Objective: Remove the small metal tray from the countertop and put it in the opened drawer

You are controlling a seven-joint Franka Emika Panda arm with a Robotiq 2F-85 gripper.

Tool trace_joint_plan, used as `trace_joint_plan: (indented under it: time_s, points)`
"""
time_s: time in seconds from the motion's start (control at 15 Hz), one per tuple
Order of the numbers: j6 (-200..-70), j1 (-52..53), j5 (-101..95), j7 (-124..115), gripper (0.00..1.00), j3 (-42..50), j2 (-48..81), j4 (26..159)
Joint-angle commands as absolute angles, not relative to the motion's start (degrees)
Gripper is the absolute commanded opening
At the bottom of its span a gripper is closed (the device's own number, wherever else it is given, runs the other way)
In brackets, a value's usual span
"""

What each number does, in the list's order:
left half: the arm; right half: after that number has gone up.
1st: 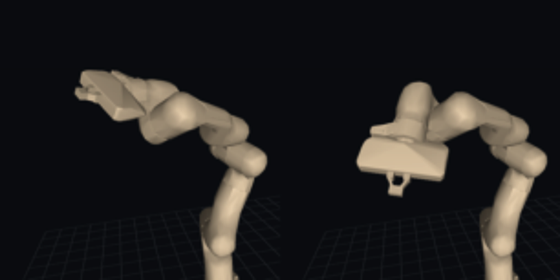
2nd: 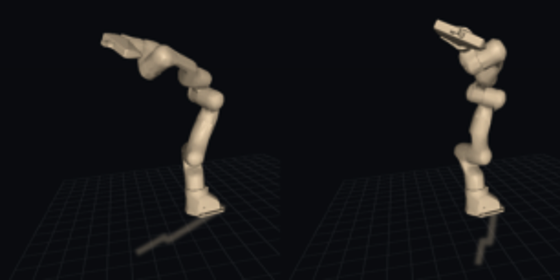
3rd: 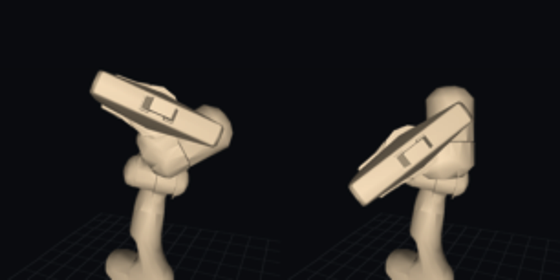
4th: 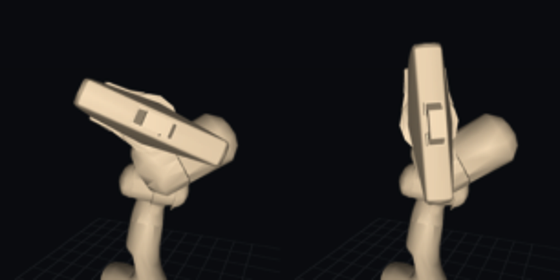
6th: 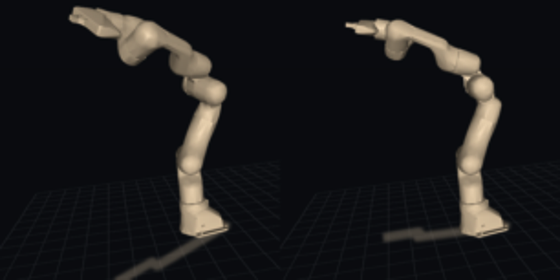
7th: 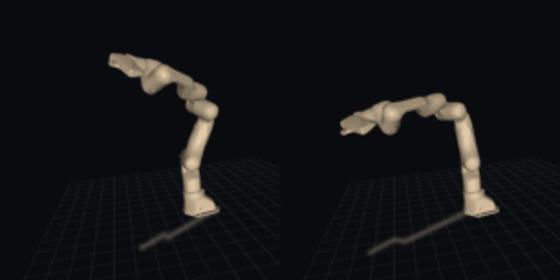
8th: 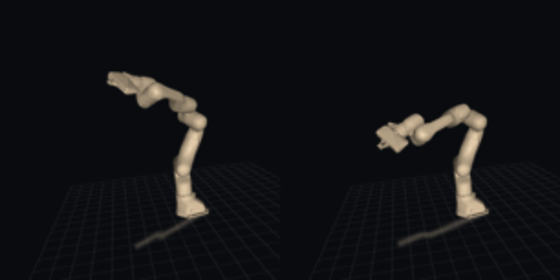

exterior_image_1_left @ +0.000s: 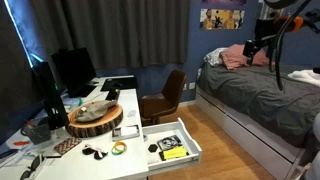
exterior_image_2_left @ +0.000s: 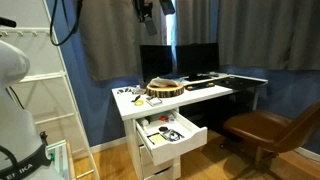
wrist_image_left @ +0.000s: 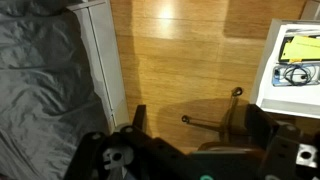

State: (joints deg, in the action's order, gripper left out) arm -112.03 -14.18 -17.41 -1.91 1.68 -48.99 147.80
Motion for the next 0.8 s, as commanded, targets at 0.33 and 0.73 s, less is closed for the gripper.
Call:
trace_joint_plan:
  time_s: [0.33,0.73]
  points:
    - [-111.59,-13.01,-18.16,-2.60,1.00,2.49,-48.97,147.57]
    - [-117.55,-5.53,-14.74,1.99,1.00,1.65,-46.39,147.26]
